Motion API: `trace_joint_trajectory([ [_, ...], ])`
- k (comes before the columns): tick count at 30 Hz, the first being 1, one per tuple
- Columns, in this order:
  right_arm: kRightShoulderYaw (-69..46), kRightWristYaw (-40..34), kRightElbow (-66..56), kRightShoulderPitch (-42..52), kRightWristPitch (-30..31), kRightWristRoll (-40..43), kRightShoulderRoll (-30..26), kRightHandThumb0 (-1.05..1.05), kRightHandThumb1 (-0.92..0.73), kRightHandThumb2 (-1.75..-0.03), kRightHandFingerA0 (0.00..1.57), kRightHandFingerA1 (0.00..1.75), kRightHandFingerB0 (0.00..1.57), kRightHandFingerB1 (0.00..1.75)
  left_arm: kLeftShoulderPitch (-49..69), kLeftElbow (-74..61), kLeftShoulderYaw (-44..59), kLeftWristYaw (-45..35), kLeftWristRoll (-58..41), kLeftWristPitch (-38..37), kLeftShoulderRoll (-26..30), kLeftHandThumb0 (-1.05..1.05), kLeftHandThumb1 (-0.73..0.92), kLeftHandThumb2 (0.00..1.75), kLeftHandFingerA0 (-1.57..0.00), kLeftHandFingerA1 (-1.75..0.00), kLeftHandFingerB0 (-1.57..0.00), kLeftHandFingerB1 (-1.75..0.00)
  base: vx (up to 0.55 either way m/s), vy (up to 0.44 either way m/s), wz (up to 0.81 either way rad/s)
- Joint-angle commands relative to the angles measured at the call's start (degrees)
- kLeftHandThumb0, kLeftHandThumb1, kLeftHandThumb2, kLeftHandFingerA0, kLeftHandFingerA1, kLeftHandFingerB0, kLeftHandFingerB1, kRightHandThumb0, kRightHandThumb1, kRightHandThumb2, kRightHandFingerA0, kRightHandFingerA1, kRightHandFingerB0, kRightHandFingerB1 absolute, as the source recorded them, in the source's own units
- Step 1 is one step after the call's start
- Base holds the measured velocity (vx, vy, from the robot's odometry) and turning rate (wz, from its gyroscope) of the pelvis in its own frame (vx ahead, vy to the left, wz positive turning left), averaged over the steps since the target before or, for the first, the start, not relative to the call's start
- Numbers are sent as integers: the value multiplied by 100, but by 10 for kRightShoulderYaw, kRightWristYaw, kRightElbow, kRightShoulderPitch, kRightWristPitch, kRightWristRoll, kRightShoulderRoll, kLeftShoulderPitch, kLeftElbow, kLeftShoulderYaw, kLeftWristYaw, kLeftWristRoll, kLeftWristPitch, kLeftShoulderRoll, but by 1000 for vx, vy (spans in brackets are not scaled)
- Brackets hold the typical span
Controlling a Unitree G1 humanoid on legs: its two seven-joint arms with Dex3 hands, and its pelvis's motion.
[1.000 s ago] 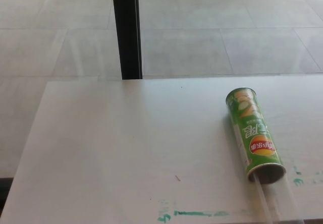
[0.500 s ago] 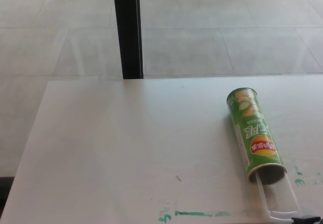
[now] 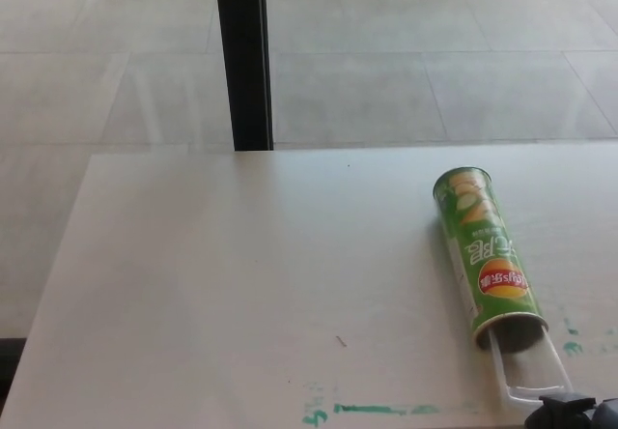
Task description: Use the right hand as a fist to push the chips tray inside its container kept in the middle of the desk
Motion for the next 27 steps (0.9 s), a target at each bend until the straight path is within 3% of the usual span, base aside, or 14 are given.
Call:
trace_joint_trajectory([
  [1,-10,-4,16,-28,9,-16,-9,-56,-88,-66,79,95,49,43,0,1,5,9,-14,14,12,-72,92,68,-50,-61,-38,-47,0,0,0],
  [3,-12,-5,22,-36,9,-18,-10,-56,-86,-66,80,102,50,43,0,0,3,6,-14,17,12,-69,73,109,-45,-65,-31,-56,0,0,0],
  [4,-12,-7,29,-43,9,-18,-10,-56,-86,-66,81,101,50,44,0,0,4,6,-15,18,12,-71,92,68,-49,-59,-39,-47,0,0,0],
  [6,-12,-9,35,-48,7,-18,-11,-56,-86,-66,81,101,50,44,0,-1,6,7,-17,19,12,-71,92,68,-49,-59,-39,-47,0,0,0],
  [7,-14,-19,47,-58,6,-19,-10,-49,-66,-107,79,94,40,58,5,0,-1,2,-9,5,11,-71,92,71,-47,-62,-36,-48,0,0,0],
  [9,-14,-24,66,-74,2,-21,-14,-56,-86,-66,81,108,51,43,8,0,-5,8,-7,6,10,-73,92,70,-51,-62,-42,-49,0,0,0],
  [10,-15,-25,74,-81,3,-19,-13,-50,-67,-108,79,98,39,57,10,-1,-1,-3,-13,3,9,-78,78,87,-48,-65,-37,-53,0,0,0],
  [12,-13,-36,94,-99,1,-19,-9,-54,-84,-65,83,112,52,44,7,-1,-8,11,-7,11,12,-73,92,68,-54,-63,-46,-50,0,0,0],
  [13,-11,-35,106,-112,3,-18,-6,-48,-66,-107,82,102,38,57,5,-1,0,17,-16,14,10,-73,91,67,-51,-64,-48,-52,0,0,0],
  [18,-3,-57,139,-144,1,-16,10,-44,-64,-106,82,100,39,58,9,-5,-11,11,-4,6,10,-78,78,91,-49,-67,-39,-55,0,0,0],
  [19,-1,-57,143,-149,2,-15,14,-50,-83,-65,82,110,51,43,8,-4,-7,11,-9,11,11,-72,92,70,-50,-62,-43,-50,0,0,0],
  [24,12,-81,173,-163,-5,-13,35,-42,-63,-105,82,102,40,58,7,-1,0,4,-20,12,13,-72,92,69,-44,-60,-38,-48,0,0,0],
  [25,15,-81,177,-166,-3,-13,38,-49,-83,-64,81,113,51,44,8,-2,-1,3,-18,10,13,-73,92,71,-47,-61,-42,-50,0,0,0],
  [27,19,-88,186,-171,-7,-12,43,-49,-82,-64,83,109,52,44,10,-1,-8,5,-10,4,13,-73,92,71,-49,-60,-42,-48,0,0,0],
])
